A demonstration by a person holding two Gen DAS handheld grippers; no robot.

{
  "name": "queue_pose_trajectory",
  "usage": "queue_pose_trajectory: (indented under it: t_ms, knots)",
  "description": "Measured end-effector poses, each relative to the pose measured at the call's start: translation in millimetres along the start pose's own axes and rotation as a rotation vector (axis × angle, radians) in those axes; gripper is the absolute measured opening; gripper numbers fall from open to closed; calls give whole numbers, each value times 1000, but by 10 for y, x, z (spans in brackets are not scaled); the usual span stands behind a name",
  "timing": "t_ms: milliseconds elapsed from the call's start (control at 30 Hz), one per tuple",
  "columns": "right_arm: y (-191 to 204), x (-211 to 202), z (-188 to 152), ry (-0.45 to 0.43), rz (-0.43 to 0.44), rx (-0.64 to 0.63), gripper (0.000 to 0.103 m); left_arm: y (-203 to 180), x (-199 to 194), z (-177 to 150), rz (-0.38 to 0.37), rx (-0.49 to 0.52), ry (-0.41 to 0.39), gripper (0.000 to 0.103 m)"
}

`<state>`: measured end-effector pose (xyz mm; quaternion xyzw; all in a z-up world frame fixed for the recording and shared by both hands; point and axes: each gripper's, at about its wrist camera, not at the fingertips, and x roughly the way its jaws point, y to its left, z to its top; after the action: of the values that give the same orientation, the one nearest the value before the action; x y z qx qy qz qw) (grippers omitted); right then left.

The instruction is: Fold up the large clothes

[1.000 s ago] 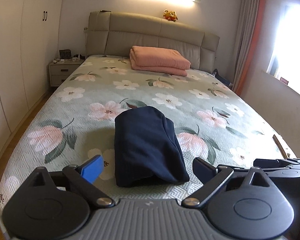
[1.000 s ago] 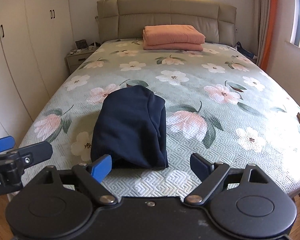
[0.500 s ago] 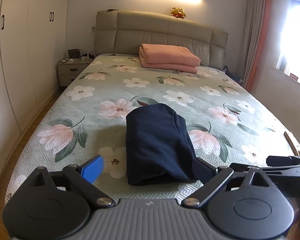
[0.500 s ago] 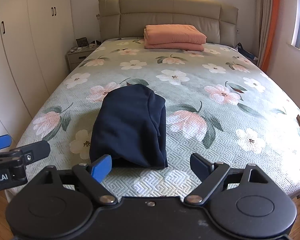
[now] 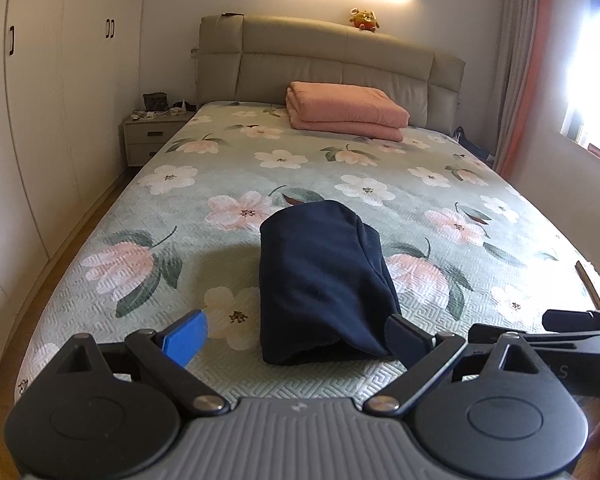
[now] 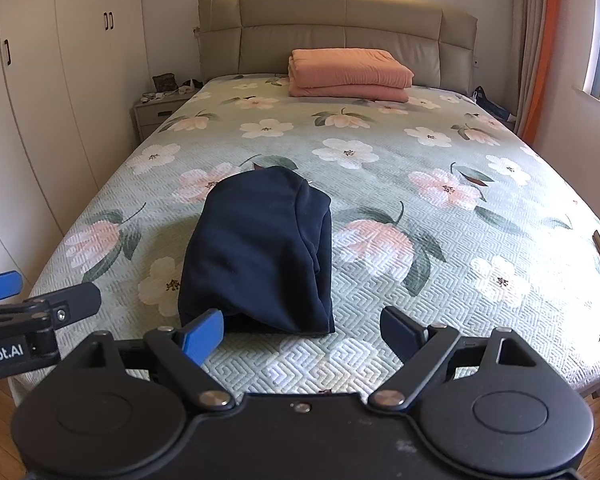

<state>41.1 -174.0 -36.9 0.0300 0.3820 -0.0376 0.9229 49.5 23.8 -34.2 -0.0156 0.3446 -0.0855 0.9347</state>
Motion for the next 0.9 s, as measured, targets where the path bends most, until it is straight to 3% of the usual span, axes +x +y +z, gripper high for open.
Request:
queue_pose_trajectory:
  t_ms: [367, 667, 900]
  knots:
    - [-72, 40, -41, 3, 3, -9, 101, -79, 49, -12, 108, 60, 9, 97]
    - [-83, 33, -55, -5, 2, -1, 101, -63, 80, -19, 132, 67, 20, 98]
    - [-225, 58, -55, -7, 6, -8, 101, -62, 0, -28, 162, 94, -56, 97]
